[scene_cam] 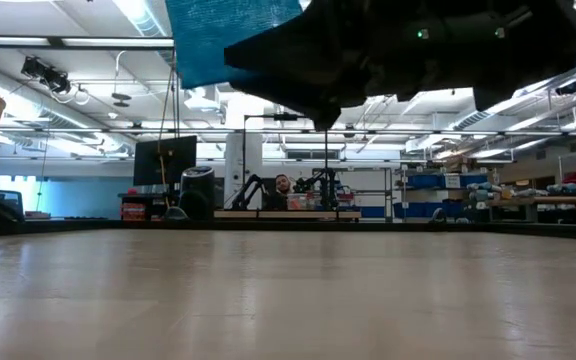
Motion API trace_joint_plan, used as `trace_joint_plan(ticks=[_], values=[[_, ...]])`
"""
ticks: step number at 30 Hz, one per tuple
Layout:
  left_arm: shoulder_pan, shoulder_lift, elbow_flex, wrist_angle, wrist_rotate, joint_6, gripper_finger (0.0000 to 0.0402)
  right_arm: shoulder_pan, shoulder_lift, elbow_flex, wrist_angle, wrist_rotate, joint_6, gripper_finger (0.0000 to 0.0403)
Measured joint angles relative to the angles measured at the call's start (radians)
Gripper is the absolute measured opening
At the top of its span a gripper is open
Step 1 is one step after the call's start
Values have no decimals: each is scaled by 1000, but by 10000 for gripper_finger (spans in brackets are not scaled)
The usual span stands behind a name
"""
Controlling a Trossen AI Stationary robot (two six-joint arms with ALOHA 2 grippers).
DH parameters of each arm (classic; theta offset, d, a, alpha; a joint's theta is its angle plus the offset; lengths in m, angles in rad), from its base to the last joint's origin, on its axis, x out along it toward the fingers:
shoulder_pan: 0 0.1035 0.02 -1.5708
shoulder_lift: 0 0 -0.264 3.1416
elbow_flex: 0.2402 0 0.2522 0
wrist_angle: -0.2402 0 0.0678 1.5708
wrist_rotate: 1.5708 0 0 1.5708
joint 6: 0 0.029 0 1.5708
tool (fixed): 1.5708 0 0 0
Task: Roll bandage
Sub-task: Roll the blue bandage
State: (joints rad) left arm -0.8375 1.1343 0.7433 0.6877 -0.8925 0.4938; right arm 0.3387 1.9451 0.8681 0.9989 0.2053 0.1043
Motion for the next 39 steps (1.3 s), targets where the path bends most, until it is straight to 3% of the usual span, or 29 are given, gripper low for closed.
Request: trace_joint_plan(ticks=[7,11,19,29,39], values=[[0,0,-1,-2,-30,17,17,20,38,34,12,3,11,62],[0,0,-1,13,-119,88,17,50,30,34,22,3,16,8],[11,0,-15,28,-293,217,17,181,20,33,21,-19,26,4],[74,0,-140,26,-406,168,17,324,-75,50,74,67,-64,1],[92,84,-224,27,-446,80,17,326,-184,289,-277,129,-249,1]])
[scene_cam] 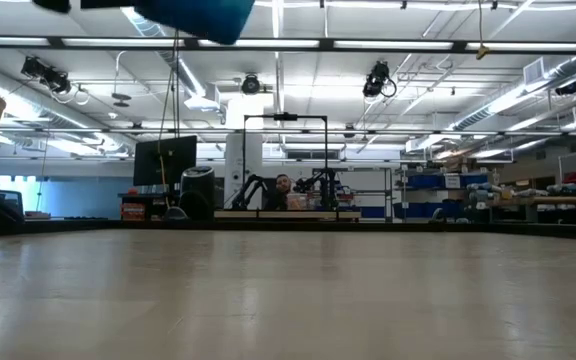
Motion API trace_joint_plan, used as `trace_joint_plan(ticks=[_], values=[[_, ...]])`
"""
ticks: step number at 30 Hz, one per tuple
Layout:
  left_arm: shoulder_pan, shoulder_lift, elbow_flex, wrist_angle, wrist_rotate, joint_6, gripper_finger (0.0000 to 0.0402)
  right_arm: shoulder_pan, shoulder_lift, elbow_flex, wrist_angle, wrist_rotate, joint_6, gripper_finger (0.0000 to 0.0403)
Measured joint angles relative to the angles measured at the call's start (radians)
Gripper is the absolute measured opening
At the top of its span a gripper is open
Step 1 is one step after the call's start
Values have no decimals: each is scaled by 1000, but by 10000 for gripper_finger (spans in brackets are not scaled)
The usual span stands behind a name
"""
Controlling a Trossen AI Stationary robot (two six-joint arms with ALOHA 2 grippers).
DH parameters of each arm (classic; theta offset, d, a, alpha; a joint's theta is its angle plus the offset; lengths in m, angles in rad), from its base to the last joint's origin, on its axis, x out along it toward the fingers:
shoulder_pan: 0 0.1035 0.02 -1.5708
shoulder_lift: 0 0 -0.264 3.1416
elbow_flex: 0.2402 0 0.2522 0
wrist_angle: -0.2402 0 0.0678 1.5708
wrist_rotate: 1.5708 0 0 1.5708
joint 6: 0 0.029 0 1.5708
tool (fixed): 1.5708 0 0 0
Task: Roll bandage
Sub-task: Roll the blue bandage
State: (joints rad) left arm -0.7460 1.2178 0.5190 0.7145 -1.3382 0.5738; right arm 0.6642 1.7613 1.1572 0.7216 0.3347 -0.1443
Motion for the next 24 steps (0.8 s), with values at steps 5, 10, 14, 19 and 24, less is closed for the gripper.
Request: trace_joint_plan(ticks=[5,10,14,19,24], values=[[0,112,19,1,5,-28,17,-29,-17,163,-181,49,-62,0],[0,246,88,0,5,-29,17,-88,-17,283,-333,53,-102,0],[0,348,156,-3,22,-8,17,-145,-16,331,-390,53,-124,0],[0,435,234,-3,116,-2,17,-215,-16,367,-435,53,-129,0],[-8,482,297,-3,146,54,17,-282,-16,370,-482,52,-93,0]])
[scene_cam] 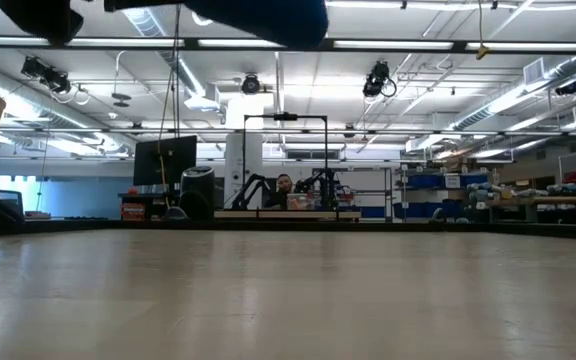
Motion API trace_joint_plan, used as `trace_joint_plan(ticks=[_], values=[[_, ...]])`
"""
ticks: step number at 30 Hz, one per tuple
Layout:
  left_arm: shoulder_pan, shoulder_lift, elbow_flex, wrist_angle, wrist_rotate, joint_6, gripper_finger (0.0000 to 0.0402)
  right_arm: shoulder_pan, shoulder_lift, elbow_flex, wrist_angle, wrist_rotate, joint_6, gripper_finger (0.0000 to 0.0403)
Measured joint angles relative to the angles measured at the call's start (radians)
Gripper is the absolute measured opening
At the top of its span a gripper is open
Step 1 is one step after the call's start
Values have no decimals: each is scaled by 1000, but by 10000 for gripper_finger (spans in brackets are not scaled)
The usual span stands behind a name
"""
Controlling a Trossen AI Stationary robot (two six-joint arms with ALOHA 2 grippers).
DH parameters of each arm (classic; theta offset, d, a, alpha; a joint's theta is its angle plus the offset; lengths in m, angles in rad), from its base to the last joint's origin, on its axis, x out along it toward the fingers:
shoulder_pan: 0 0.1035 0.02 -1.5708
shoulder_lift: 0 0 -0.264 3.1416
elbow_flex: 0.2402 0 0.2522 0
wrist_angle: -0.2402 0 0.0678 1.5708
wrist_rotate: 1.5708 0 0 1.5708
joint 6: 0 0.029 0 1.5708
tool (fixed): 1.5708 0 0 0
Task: Roll bandage
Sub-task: Roll the blue bandage
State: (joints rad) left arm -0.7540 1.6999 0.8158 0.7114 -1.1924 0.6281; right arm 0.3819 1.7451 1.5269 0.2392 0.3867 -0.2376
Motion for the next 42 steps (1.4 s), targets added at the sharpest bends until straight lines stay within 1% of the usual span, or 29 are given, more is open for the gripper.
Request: trace_joint_plan(ticks=[2,7,13,15,18,24,29,32,34,37,40,42], values=[[-8,5,17,0,0,25,17,-29,0,0,-40,2,30,0],[-32,5,41,0,-2,48,17,-93,2,-38,-66,10,94,2],[-53,5,44,2,-14,44,17,-133,3,-62,-115,11,166,10],[-54,5,44,22,-14,43,17,-140,3,-67,-146,11,174,24],[-54,5,44,80,-14,45,17,-150,3,-80,-173,12,197,56],[-54,6,44,109,-13,44,17,-156,3,-95,-239,13,245,121],[-54,6,44,120,-12,23,17,-144,1,-95,-254,13,242,150],[-54,4,44,162,-12,23,17,-134,-20,-95,-284,14,236,153],[-54,-7,44,166,-16,24,17,-120,-56,-95,-336,33,236,151],[-59,-34,44,134,-33,38,17,-78,-136,-95,-442,85,219,141],[-68,-67,25,117,-28,38,17,-19,-228,-96,-566,136,231,129],[-71,-92,-3,117,-12,20,17,13,-286,-136,-581,157,254,124]])
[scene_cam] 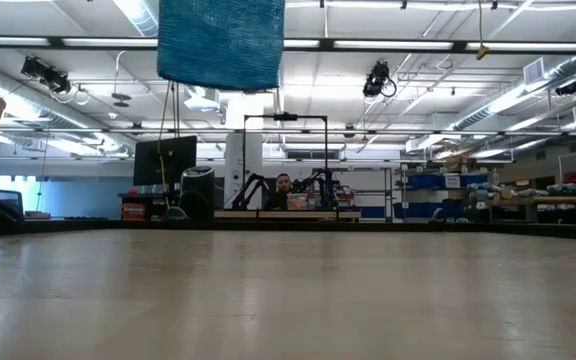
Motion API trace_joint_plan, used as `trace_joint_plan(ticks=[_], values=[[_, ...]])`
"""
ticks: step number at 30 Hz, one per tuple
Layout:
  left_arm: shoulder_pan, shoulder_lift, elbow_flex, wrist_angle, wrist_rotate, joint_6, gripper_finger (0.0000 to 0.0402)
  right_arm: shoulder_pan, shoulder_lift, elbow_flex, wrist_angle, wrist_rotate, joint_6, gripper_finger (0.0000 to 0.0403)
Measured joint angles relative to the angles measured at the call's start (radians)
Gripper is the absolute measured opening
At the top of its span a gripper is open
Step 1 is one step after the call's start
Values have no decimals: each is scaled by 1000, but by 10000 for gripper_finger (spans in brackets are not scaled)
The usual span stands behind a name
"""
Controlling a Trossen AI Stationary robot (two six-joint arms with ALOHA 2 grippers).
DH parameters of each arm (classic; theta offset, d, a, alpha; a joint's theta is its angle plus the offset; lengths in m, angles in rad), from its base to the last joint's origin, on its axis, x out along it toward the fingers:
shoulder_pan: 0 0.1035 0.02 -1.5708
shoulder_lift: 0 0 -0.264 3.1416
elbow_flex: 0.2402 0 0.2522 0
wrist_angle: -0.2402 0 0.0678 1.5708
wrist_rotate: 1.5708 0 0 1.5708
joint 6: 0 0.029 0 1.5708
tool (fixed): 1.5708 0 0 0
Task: Roll bandage
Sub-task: Roll the blue bandage
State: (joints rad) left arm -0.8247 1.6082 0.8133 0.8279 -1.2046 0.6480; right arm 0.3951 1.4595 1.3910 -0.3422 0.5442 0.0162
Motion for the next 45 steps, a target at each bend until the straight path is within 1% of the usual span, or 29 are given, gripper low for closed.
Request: trace_joint_plan(ticks=[1,3,5,6,8,10,13,16,18,25,29,33,37,40,43,45], values=[[-1,-17,-19,-1,18,-22,17,12,-25,-38,9,4,11,122],[-1,-60,-58,-2,80,-74,17,27,-61,-148,80,-1,34,120],[-1,-106,-91,7,156,-129,17,34,-88,-299,221,-62,44,119],[-1,-128,-106,9,186,-150,17,35,-95,-375,325,-97,44,120],[0,-168,-125,15,236,-182,17,36,-93,-528,604,-162,43,121],[0,-203,-131,17,277,-201,17,36,-63,-653,872,-180,36,123],[0,-237,-131,15,322,-207,17,32,14,-759,1163,-179,-16,123],[14,-250,-131,14,328,-201,17,28,93,-770,1344,-202,-51,125],[27,-253,-131,11,327,-199,17,20,141,-746,1368,-237,-48,131],[71,-253,-131,12,347,-182,17,-1,244,-632,1367,-270,-9,175],[79,-254,-131,15,355,-181,17,-3,258,-604,1346,-280,13,196],[91,-255,-131,18,367,-181,17,-15,258,-594,1328,-261,37,200],[98,-255,-131,59,370,-153,17,-28,258,-594,1266,-260,98,182],[101,-255,-131,69,380,-136,17,-28,258,-594,1263,-260,116,158],[101,-255,-131,68,373,-123,17,-17,258,-594,1264,-260,115,119],[101,-255,-131,78,369,-104,17,-7,258,-594,1266,-260,115,83]])
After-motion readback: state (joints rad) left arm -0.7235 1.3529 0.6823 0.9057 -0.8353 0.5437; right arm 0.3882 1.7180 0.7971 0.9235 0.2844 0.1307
